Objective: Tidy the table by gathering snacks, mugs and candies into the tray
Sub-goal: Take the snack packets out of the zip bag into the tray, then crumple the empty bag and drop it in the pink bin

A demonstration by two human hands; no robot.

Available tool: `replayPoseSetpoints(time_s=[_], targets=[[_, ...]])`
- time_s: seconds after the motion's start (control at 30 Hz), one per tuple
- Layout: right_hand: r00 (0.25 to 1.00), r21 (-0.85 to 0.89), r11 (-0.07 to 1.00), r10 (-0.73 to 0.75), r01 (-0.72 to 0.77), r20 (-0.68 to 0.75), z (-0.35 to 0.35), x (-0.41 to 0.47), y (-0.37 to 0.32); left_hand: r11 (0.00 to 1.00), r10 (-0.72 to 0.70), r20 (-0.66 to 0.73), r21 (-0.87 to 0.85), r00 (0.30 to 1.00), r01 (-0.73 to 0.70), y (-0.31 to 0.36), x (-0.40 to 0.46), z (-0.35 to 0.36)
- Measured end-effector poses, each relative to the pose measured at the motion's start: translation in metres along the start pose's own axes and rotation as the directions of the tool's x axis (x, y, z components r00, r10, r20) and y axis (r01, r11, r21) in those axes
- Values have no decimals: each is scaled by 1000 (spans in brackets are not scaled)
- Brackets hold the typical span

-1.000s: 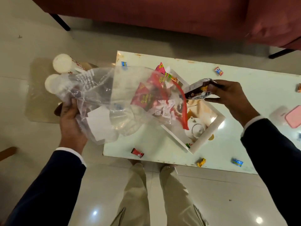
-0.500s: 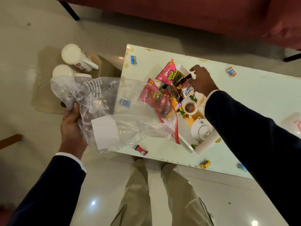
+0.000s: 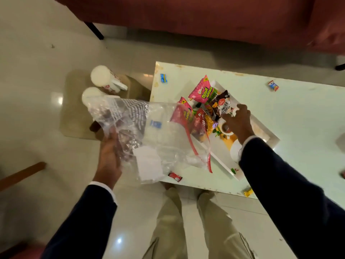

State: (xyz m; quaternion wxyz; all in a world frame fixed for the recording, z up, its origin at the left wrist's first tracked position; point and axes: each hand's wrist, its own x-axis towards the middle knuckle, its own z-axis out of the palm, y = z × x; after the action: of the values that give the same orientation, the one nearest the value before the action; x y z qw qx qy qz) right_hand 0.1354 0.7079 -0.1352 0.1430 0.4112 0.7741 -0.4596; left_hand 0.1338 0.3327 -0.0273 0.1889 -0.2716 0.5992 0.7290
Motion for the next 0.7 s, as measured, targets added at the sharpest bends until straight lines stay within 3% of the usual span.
replayPoseSetpoints(time_s=[0.1,0.2,0.27,0.4,0.53,0.6,0.67,0.7], targets=[[984,142,988,-76,53,162,-10,-78,-8,999,-44,71,34,997,42,15,-19,18],[907,211,973,-170,93,386,-24,-163,-26,993,-112,178,53,978,104,29,-37,35],[869,253,964,-190,77,458,-31,-207,-41,987,-160,300,49,940,152,41,-55,49],[819,438,891,-163,-116,550,-30,-260,-63,950,-310,475,116,824,291,58,-100,73],[800,669,683,-207,-293,563,-22,-288,-79,916,-396,581,197,711,349,65,-140,81],[835,644,725,-181,-244,520,-29,-300,-85,933,-359,588,244,725,264,72,-150,84],[912,576,802,-103,-160,397,-40,-303,-85,910,-242,567,414,787,-18,79,-159,85],[948,553,822,-52,-137,312,-46,-302,-83,843,-149,569,500,809,-197,82,-163,84]])
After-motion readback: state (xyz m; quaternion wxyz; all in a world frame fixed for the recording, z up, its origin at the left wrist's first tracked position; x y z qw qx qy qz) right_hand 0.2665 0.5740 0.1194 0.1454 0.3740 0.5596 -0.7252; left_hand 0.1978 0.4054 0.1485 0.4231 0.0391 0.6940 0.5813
